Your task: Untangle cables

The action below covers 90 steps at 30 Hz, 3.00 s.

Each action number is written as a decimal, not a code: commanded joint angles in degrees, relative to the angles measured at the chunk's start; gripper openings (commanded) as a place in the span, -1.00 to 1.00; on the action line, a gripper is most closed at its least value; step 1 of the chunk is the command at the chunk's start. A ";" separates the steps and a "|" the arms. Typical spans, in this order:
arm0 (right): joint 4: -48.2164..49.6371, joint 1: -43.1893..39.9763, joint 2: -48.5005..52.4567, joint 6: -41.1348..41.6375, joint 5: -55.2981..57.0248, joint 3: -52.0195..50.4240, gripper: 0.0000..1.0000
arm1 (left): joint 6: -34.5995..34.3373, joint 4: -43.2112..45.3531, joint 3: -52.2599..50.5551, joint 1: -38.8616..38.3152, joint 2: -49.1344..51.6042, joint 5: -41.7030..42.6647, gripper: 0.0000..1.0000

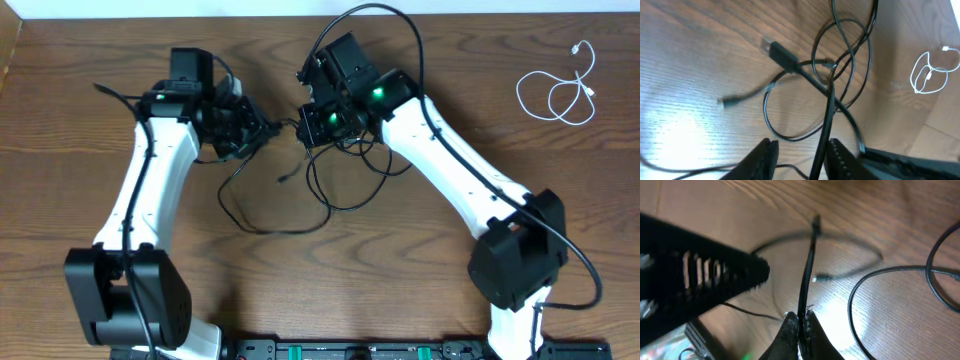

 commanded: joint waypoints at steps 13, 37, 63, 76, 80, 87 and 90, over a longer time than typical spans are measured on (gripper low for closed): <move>0.11 0.07 2.43 1.97 1.14 -0.48 -0.98 | 11.26 -2.25 1.55 6.32 -7.21 -0.50 0.45; 5.22 1.99 6.21 5.70 3.13 -0.48 -0.98 | 15.74 -9.16 -1.22 13.38 1.33 -21.16 0.57; 35.04 4.24 12.68 9.86 14.12 -0.33 -0.98 | 15.82 -2.86 -2.16 18.40 8.55 -21.86 0.40; 30.34 3.80 15.43 9.38 15.04 -0.33 -0.98 | 21.66 3.13 -2.16 18.38 8.90 -30.01 -0.20; 29.88 3.82 15.50 9.22 15.04 -0.33 -0.98 | 23.56 5.35 -2.16 18.38 9.07 -35.17 -0.38; 29.88 3.74 15.50 9.22 15.04 -0.33 -0.98 | 23.56 8.90 -2.19 18.45 10.62 -45.68 -0.60; 29.68 3.54 15.50 9.20 15.04 -0.33 -0.98 | 23.52 10.43 -2.19 18.75 12.28 -47.50 -0.70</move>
